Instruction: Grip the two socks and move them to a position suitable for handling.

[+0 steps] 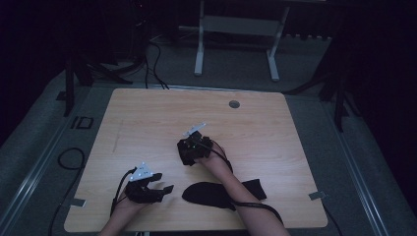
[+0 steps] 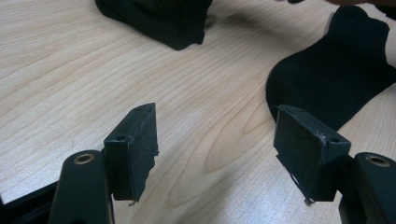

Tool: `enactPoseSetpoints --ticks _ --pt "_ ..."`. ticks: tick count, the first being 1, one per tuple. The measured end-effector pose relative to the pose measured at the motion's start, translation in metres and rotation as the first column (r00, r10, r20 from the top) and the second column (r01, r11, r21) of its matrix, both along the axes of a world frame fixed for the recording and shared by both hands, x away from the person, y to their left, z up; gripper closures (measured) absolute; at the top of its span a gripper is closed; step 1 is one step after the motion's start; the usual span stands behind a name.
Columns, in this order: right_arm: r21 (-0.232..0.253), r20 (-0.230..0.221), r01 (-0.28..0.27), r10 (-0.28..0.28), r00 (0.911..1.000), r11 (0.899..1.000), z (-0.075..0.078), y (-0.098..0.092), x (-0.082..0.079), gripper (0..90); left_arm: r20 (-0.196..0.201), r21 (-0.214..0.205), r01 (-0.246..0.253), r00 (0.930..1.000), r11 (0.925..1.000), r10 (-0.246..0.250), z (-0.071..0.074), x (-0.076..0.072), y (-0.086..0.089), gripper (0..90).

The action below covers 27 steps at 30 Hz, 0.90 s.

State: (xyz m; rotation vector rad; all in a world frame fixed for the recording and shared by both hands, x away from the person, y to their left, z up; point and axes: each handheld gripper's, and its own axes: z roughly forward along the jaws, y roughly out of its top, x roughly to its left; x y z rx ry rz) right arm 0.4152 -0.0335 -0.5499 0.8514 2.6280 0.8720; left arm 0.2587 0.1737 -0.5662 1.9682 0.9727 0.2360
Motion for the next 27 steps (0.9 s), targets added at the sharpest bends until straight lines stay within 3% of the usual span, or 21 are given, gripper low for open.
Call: enactPoseSetpoints --ticks 4,6,10,14,16,21,23,27 --pt "0.022 -0.011 0.012 -0.011 0.9999 1.000 0.000 -0.008 0.002 72.1 0.002 -0.001 0.001 1.0000 1.0000 -0.001 0.000 0.000 -0.001 30.9" --pt "0.045 -0.019 0.018 -0.017 0.9997 0.999 -0.001 -0.012 0.004 77.1 0.002 0.001 0.000 1.0000 1.0000 0.000 0.001 0.000 -0.001 30.9" --pt "0.058 -0.036 0.027 -0.025 0.9990 0.998 0.003 -0.017 0.004 80.5 -0.002 0.002 -0.001 1.0000 1.0000 0.001 0.000 0.001 -0.002 30.9" --pt "0.091 -0.019 0.029 -0.028 0.9994 0.995 0.014 -0.025 -0.001 80.8 -0.010 -0.008 -0.008 0.9999 0.9999 0.008 -0.001 0.002 -0.002 31.0" --pt "0.136 0.000 0.017 -0.017 0.9999 0.991 0.029 -0.037 -0.011 80.9 -0.014 -0.014 -0.014 0.9998 0.9998 0.014 -0.001 0.003 -0.002 31.1" --pt "0.144 0.047 -0.001 -0.006 0.9989 0.990 0.045 -0.061 -0.026 80.8 -0.016 -0.012 -0.015 0.9998 0.9998 0.015 0.000 0.004 -0.004 31.1" --pt "0.149 0.051 0.001 -0.008 0.9987 0.989 0.048 -0.066 -0.029 80.8 -0.016 -0.012 -0.013 0.9998 0.9998 0.013 0.000 0.004 -0.005 31.1" --pt "0.179 0.052 0.004 -0.013 0.9986 0.984 0.058 -0.096 -0.043 80.8 -0.014 -0.005 -0.008 0.9999 1.0000 0.008 0.000 0.004 -0.009 31.1"
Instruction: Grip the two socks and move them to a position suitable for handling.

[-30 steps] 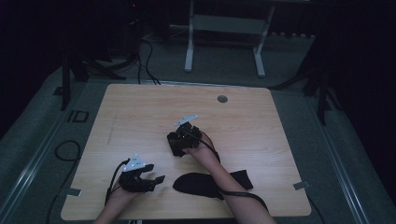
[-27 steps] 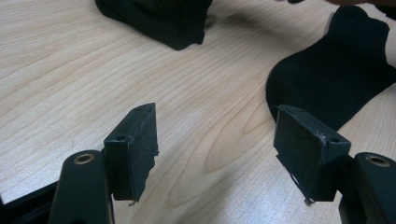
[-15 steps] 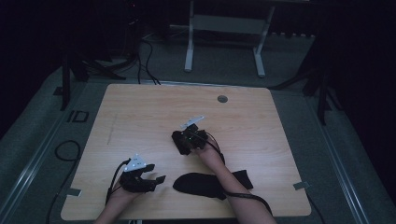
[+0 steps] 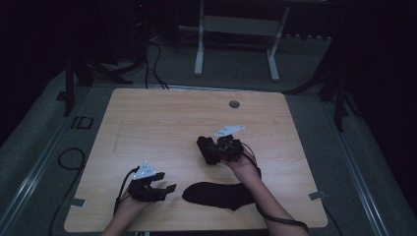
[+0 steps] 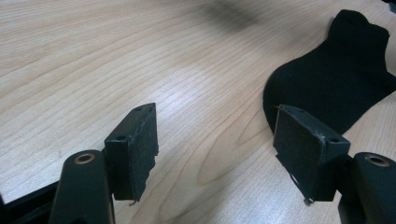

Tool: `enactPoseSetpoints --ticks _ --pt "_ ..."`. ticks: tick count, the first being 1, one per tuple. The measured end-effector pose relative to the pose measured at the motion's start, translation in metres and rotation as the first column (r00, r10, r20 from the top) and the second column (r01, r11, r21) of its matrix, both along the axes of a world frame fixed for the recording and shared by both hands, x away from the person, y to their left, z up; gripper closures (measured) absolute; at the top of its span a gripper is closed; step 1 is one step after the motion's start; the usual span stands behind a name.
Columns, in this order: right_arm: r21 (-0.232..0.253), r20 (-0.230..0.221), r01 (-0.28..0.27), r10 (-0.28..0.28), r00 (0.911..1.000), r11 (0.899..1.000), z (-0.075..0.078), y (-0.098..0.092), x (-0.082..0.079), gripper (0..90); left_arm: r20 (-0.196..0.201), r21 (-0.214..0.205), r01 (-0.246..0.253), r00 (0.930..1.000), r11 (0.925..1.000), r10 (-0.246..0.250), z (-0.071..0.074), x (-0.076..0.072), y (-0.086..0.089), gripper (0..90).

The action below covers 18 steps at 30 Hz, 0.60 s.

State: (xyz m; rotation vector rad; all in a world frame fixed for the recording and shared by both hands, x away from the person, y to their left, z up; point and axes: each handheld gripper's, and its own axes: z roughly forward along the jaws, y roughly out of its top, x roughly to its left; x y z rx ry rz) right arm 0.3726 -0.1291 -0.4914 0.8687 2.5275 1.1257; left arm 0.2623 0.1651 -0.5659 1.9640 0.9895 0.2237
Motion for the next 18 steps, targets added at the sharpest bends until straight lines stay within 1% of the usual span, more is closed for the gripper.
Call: enactPoseSetpoints --ticks 2,3,5,6,8,11,16,17,18 --pt "0.011 0.010 0.014 -0.014 0.9999 1.000 0.003 -0.012 -0.006 80.7 -0.002 0.002 0.005 1.0000 1.0000 -0.005 -0.001 0.000 -0.001 31.1" --pt "0.011 0.010 0.014 -0.014 0.9999 1.000 0.003 -0.012 -0.006 80.7 -0.002 0.002 0.005 1.0000 1.0000 -0.005 -0.001 0.000 -0.001 31.1" --pt "0.004 0.004 0.014 -0.014 0.9999 1.000 0.003 -0.022 -0.010 80.7 -0.006 0.004 0.007 1.0000 1.0000 -0.007 -0.001 0.000 -0.002 31.2" --pt "-0.006 -0.005 0.025 -0.025 0.9997 1.000 -0.001 -0.029 -0.010 80.6 -0.006 0.005 0.009 0.9999 0.9999 -0.009 -0.001 0.000 -0.003 31.3" --pt "-0.019 -0.031 0.038 -0.038 0.9988 0.999 -0.009 -0.037 -0.007 80.4 -0.005 0.003 0.011 0.9999 0.9999 -0.011 -0.001 0.000 -0.004 31.3" --pt "-0.049 -0.041 0.072 -0.074 0.9964 0.996 -0.023 -0.044 -0.002 80.2 -0.005 0.005 0.012 0.9999 0.9999 -0.012 -0.001 0.000 -0.005 31.3" --pt "-0.085 -0.080 0.097 -0.104 0.9914 0.992 -0.046 -0.047 0.006 79.7 -0.009 0.009 0.014 0.9999 0.9999 -0.014 -0.002 0.001 -0.005 31.4" --pt "-0.085 -0.080 0.097 -0.104 0.9914 0.992 -0.046 -0.047 0.006 79.7 -0.009 0.009 0.014 0.9999 0.9999 -0.014 -0.002 0.001 -0.005 31.4" --pt "-0.085 -0.090 0.100 -0.107 0.9901 0.991 -0.050 -0.046 0.007 79.5 -0.009 0.009 0.015 0.9998 0.9998 -0.015 -0.002 0.000 -0.005 31.4"
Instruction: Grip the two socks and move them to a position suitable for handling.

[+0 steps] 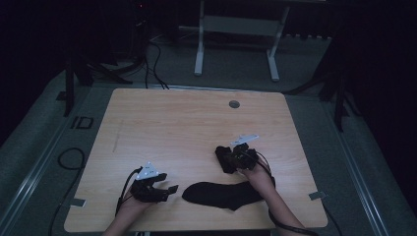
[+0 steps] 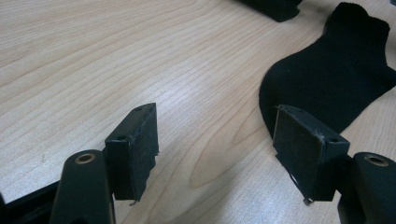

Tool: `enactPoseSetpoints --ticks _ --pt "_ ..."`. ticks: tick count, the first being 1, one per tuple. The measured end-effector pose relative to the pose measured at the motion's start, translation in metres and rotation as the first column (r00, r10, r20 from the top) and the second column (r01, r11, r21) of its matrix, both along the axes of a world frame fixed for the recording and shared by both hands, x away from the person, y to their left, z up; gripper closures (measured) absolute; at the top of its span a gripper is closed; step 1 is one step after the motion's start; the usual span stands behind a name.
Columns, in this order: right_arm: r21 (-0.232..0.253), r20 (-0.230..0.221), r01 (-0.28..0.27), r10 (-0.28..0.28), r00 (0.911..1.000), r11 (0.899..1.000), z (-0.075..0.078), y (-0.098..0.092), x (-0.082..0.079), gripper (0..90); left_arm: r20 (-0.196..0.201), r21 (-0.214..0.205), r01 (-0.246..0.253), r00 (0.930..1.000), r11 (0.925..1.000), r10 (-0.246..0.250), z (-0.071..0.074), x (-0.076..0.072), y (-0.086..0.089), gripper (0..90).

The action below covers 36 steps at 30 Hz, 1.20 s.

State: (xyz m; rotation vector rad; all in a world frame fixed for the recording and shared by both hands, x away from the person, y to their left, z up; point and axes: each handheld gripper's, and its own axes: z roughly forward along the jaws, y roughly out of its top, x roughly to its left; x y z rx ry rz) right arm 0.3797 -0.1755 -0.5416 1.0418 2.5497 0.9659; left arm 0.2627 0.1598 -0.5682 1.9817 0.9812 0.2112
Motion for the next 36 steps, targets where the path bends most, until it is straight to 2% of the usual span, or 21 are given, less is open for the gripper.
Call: enactPoseSetpoints --ticks 1,2,5,6,7,9,11,14,15,17,21,22,23,24,27,30,31,33,35,36 --pt "0.003 -0.012 0.003 -0.002 0.9999 1.000 -0.006 0.001 0.001 79.2 0.000 0.000 0.000 1.0000 1.0000 0.000 0.000 0.000 0.000 31.4" --pt "0.026 -0.006 0.010 -0.010 0.9999 1.000 -0.010 0.000 0.000 78.3 -0.002 0.000 0.000 1.0000 1.0000 0.000 0.000 0.000 0.000 31.4" --pt "0.029 -0.007 0.012 -0.012 0.9999 0.999 -0.010 0.000 0.000 75.8 -0.002 -0.001 0.003 1.0000 1.0000 -0.003 0.000 0.000 0.000 31.4" --pt "0.026 -0.013 0.012 -0.011 0.9998 1.000 -0.007 0.001 0.000 67.5 -0.001 0.001 0.004 1.0000 1.0000 -0.004 0.000 -0.001 0.000 31.4" --pt "0.025 -0.013 0.013 -0.013 0.9998 1.000 -0.005 0.000 -0.001 64.1 0.000 0.000 0.005 1.0000 1.0000 -0.005 0.000 -0.001 0.000 31.4" --pt "0.028 0.026 0.022 -0.023 0.9994 0.999 0.003 -0.001 -0.004 56.7 0.001 0.000 0.004 1.0000 1.0000 -0.004 0.000 -0.001 0.000 31.4" --pt "0.030 0.044 0.037 -0.039 0.9983 0.999 0.010 -0.004 -0.004 48.2 0.000 0.000 0.003 1.0000 1.0000 -0.003 0.000 0.000 0.000 31.4" --pt "-0.011 0.015 0.025 -0.025 0.9996 1.000 0.005 -0.002 -0.003 41.5 -0.002 0.003 0.006 1.0000 1.0000 -0.006 0.000 0.000 -0.002 31.4" --pt "-0.031 0.005 0.020 -0.020 0.9998 0.999 0.001 -0.001 -0.002 40.6 0.000 0.004 0.009 1.0000 1.0000 -0.009 0.000 0.000 -0.003 31.4" --pt "-0.040 0.000 0.021 -0.021 0.9998 0.999 -0.001 0.000 -0.002 40.5 -0.001 0.003 0.010 1.0000 0.9999 -0.010 0.000 0.000 -0.003 31.4" --pt "-0.052 0.019 0.020 -0.019 0.9996 0.998 -0.007 0.001 -0.003 64.2 -0.001 -0.002 0.009 1.0000 1.0000 -0.009 0.003 0.003 -0.005 31.4" --pt "-0.055 0.027 0.019 -0.017 0.9995 0.998 -0.007 0.000 -0.003 68.1 0.001 -0.005 0.008 1.0000 0.9999 -0.008 0.004 0.004 -0.005 31.4" --pt "-0.055 0.027 0.019 -0.017 0.9995 0.998 -0.007 0.000 -0.003 68.1 0.001 -0.005 0.008 1.0000 0.9999 -0.008 0.004 0.004 -0.005 31.4" --pt "-0.046 0.024 0.023 -0.022 0.9995 0.999 -0.007 0.000 -0.003 74.9 0.002 -0.013 0.004 1.0000 0.9999 -0.004 0.007 0.005 -0.006 31.5" --pt "-0.056 0.038 0.024 -0.022 0.9991 0.998 -0.008 0.002 -0.005 79.5 0.008 -0.007 0.008 0.9999 0.9999 -0.008 0.010 0.009 -0.008 31.5" --pt "-0.043 0.034 0.030 -0.028 0.9990 0.999 -0.006 0.002 -0.005 80.9 0.014 -0.006 0.010 0.9998 0.9999 -0.010 0.013 0.012 -0.010 31.5" --pt "-0.013 0.032 0.028 -0.028 0.9991 1.000 -0.002 0.000 -0.006 81.3 0.014 -0.007 0.014 0.9998 0.9999 -0.013 0.016 0.016 -0.012 31.5" --pt "-0.002 0.038 0.026 -0.026 0.9989 1.000 0.001 0.000 -0.007 81.4 0.015 -0.007 0.021 0.9997 0.9997 -0.021 0.017 0.019 -0.014 31.5" --pt "0.052 0.041 0.017 -0.019 0.9990 0.999 0.012 -0.004 -0.010 81.5 0.013 -0.009 0.035 0.9993 0.9993 -0.035 0.020 0.026 -0.020 31.5" --pt "0.052 0.041 0.017 -0.019 0.9990 0.999 0.012 -0.004 -0.010 81.5 0.013 -0.009 0.035 0.9993 0.9993 -0.035 0.020 0.026 -0.020 31.5"
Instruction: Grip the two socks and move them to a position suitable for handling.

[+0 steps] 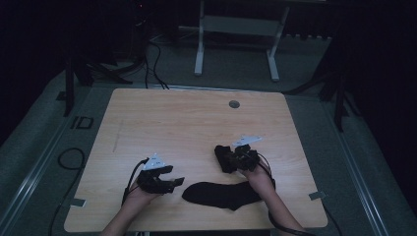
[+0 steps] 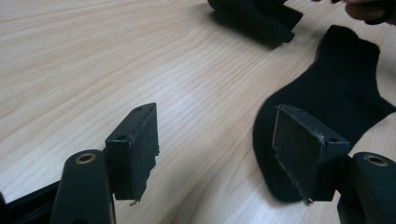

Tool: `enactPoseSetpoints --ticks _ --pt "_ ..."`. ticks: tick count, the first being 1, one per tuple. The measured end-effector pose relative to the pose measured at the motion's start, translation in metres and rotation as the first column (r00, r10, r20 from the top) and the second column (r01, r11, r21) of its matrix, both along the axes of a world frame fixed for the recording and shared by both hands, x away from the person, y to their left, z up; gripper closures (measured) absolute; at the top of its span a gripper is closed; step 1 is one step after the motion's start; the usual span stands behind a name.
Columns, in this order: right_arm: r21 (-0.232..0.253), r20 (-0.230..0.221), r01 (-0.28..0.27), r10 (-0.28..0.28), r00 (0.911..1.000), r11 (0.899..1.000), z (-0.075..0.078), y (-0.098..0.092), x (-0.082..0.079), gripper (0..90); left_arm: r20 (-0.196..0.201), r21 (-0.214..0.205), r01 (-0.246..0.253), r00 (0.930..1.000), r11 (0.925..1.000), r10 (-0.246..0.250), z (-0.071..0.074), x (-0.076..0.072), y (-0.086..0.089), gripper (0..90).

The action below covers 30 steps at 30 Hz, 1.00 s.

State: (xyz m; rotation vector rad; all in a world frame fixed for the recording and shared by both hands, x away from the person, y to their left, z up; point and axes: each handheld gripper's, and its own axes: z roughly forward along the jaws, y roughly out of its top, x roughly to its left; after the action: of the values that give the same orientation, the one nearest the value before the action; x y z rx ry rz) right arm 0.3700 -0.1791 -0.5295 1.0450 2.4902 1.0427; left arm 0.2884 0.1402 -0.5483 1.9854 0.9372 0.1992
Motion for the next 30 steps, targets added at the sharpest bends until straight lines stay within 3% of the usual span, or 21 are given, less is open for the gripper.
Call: enactPoseSetpoints --ticks 2,3,7,14,15,20,30 --pt "0.012 0.015 -0.010 0.009 0.9998 1.000 0.009 -0.001 -0.003 81.5 0.007 0.006 0.002 1.0000 1.0000 -0.002 0.003 0.005 -0.005 31.5" --pt "0.042 0.029 -0.022 0.021 0.9993 0.999 0.019 -0.003 -0.006 81.5 0.011 0.004 0.008 0.9999 1.0000 -0.008 0.006 0.008 -0.008 31.5" --pt "0.094 0.032 -0.057 0.055 0.9980 0.994 0.033 -0.003 -0.015 81.4 0.047 0.005 0.035 0.9983 0.9994 -0.036 0.022 0.023 -0.025 32.9" --pt "0.104 0.059 -0.136 0.130 0.9898 0.985 0.045 0.005 -0.033 81.3 0.080 0.041 0.102 0.9912 0.9939 -0.105 0.034 0.039 -0.051 37.1" --pt "0.105 0.059 -0.147 0.142 0.9882 0.984 0.046 0.006 -0.035 81.3 0.073 0.027 0.130 0.9886 0.9911 -0.132 0.036 0.042 -0.057 37.9" --pt "0.104 0.070 -0.173 0.167 0.9836 0.979 0.049 0.009 -0.039 81.3 0.071 -0.023 0.165 0.9840 0.9859 -0.163 0.040 0.049 -0.064 43.6" --pt "0.106 0.073 -0.184 0.177 0.9816 0.977 0.053 0.006 -0.040 81.3 0.044 -0.108 0.250 0.9681 0.9622 -0.247 0.041 0.060 -0.075 56.9"
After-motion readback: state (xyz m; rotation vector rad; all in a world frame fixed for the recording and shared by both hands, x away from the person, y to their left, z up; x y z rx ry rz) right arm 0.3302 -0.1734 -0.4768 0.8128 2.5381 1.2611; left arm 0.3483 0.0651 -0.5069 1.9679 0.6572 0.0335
